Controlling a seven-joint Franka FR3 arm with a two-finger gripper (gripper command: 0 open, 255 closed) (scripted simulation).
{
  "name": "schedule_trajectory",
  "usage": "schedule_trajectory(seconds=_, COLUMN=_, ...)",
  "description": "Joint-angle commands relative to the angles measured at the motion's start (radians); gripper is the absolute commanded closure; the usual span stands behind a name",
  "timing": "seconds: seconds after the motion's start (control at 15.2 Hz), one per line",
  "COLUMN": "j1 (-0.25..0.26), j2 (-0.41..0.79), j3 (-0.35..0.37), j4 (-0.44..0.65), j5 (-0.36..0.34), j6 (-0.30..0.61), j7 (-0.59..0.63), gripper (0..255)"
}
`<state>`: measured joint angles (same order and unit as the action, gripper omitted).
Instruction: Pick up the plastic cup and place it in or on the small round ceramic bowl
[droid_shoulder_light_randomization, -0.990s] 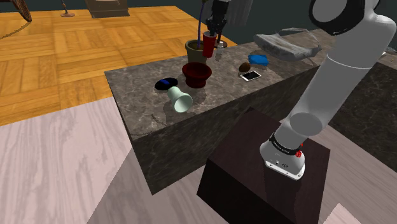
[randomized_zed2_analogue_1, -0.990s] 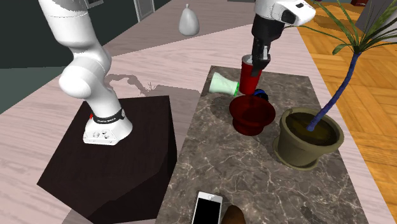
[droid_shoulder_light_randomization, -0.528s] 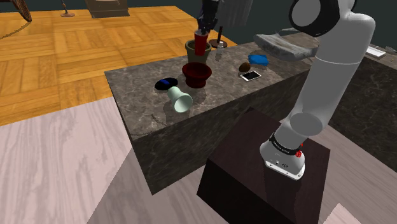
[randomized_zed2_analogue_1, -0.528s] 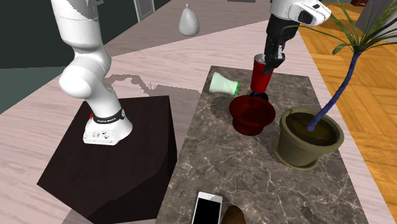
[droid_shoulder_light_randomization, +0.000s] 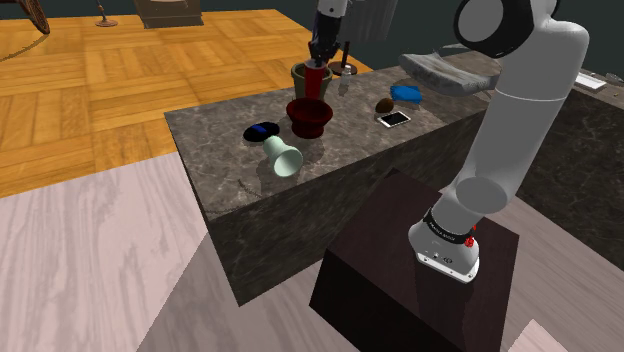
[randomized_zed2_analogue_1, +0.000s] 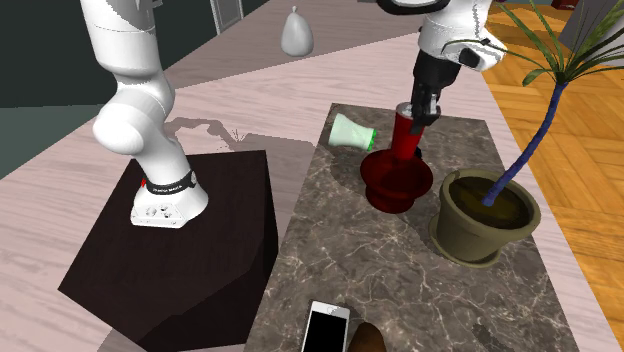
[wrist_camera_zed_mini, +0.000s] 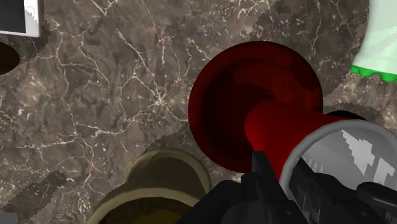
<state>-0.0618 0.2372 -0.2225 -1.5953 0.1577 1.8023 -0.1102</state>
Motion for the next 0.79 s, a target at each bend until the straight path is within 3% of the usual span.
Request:
schedule_trajectory(seconds=0.0, j1=0.001, j2=0.002, j3=0.001, j4=-0.023, j5=0.001, j6=0.026, j7=-0.002, gripper=255)
schedule_trajectory(seconds=0.73, j1=0.003, j2=0.021, j3=0.004, j4=-0.112, j5=0.011, j6=0.133, j7=-0.016, gripper=255)
